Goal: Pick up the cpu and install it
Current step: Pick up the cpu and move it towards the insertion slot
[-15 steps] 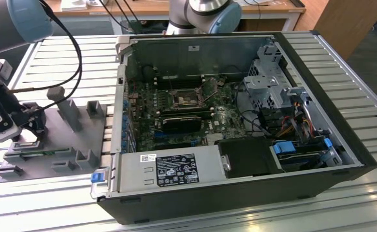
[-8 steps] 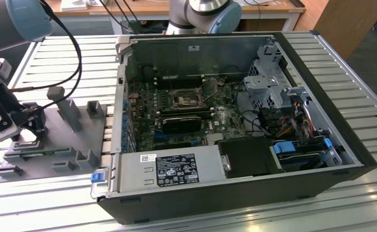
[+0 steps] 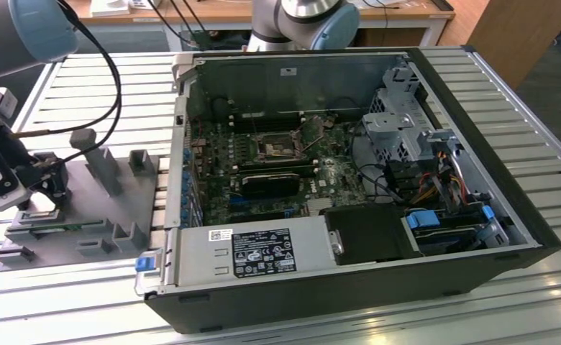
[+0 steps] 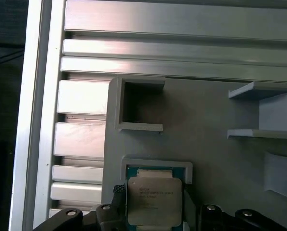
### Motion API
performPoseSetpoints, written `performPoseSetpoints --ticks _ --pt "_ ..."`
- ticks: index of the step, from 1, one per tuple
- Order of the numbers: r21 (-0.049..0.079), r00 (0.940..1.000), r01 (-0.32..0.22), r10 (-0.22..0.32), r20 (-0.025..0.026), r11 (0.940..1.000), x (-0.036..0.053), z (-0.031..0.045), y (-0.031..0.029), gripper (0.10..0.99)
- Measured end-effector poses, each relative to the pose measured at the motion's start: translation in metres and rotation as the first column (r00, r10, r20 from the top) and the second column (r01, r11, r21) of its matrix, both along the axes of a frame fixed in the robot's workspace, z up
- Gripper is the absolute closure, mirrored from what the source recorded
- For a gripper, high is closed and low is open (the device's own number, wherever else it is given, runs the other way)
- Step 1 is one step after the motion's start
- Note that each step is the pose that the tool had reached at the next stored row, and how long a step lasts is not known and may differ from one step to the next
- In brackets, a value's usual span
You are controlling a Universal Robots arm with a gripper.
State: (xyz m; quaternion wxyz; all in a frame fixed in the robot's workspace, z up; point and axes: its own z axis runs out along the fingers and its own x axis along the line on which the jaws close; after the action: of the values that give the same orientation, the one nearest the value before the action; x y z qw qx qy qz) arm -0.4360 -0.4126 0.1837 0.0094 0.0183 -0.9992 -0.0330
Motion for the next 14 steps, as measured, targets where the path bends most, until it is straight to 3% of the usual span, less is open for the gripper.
performPoseSetpoints --ticks 1,2,7,11,12,14 --pt "0.000 1.0000 0.000 0.000 0.0014 1.0000 0.0001 0.0000 0.0000 0.502" --pt "0.000 1.0000 0.000 0.000 0.0024 1.0000 0.0001 -0.0001 0.0000 0.439" --pt "0.000 0.9999 0.000 0.000 0.0109 1.0000 -0.0014 0.0004 0.0000 0.439" --pt "0.000 0.9999 0.000 0.000 0.0113 1.0000 -0.0014 0.0003 0.0000 0.455" --pt "0.000 0.9999 0.000 0.000 0.0113 1.0000 -0.0014 0.0003 0.0000 0.522" --pt "0.000 0.9999 0.000 0.000 0.0114 1.0000 -0.0014 0.0002 0.0001 0.522"
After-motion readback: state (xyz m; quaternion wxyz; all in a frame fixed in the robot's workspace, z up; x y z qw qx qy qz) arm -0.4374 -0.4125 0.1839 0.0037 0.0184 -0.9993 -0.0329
